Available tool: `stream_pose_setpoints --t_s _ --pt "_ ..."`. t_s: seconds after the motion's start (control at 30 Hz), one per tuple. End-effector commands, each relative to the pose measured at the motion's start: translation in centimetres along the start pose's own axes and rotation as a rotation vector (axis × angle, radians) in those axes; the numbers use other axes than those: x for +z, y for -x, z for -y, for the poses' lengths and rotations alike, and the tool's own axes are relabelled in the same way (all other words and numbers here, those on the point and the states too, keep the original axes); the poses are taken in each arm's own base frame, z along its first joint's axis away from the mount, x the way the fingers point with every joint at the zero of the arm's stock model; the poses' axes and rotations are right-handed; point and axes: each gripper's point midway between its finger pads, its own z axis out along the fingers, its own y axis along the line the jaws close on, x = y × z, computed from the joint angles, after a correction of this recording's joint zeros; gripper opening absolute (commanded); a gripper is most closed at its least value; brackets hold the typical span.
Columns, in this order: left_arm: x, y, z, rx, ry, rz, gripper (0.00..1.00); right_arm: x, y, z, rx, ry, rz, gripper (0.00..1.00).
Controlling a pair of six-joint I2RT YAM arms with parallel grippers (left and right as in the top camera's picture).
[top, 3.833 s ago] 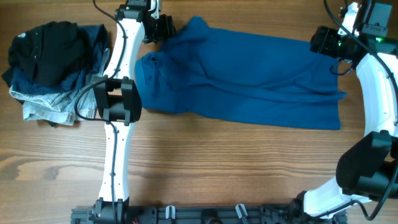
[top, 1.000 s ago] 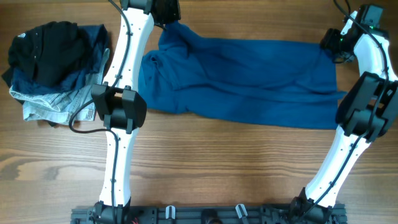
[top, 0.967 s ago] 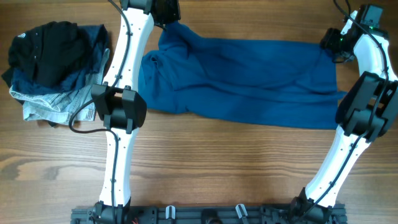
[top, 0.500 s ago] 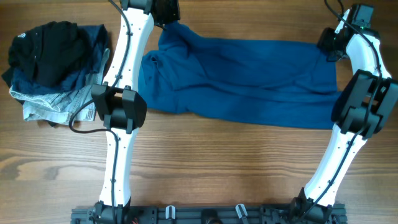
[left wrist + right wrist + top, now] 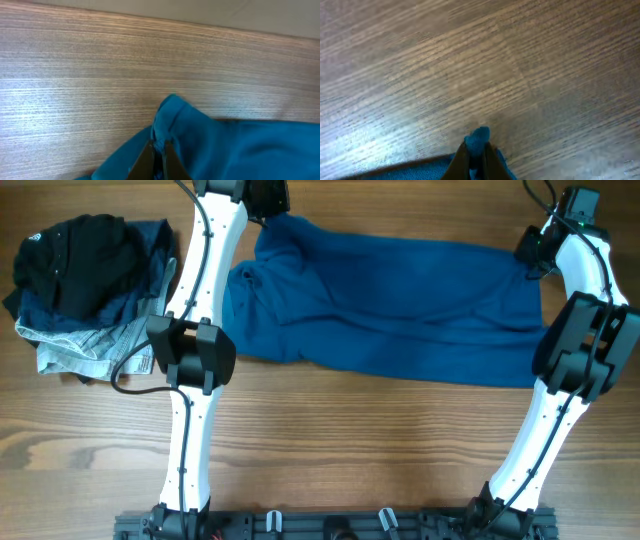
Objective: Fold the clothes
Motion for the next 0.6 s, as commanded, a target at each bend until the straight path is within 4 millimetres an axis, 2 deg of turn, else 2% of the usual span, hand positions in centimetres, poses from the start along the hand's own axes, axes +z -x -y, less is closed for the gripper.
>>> stream_pose_setpoints --t_s 0.0,0.17,0.3,0.43,0.57 --pt "-1.0 1.3 -0.7 0.01 0.005 0.039 0.04 -1.9 0.1 -1.0 -0.011 0.032 -0.007 0.04" --pt "-2.0 1.4 -1.0 0.001 0.009 0.038 0.04 -6.4 1.7 -1.8 -0.04 0.071 0.029 0.04" --pt "-4.2 2.1 -0.6 0.003 0.002 0.059 0.04 -10.4 2.5 -1.7 -0.041 0.073 0.047 0.04" --pt "-6.8 2.6 -0.4 0.009 -0.001 0.079 0.04 -13.6 1.9 -1.1 -0.03 0.066 0.024 0.04" --pt "-8.6 2.2 -1.0 0.014 0.012 0.059 0.04 -15.5 0.0 0.2 0.016 0.047 -0.057 0.04"
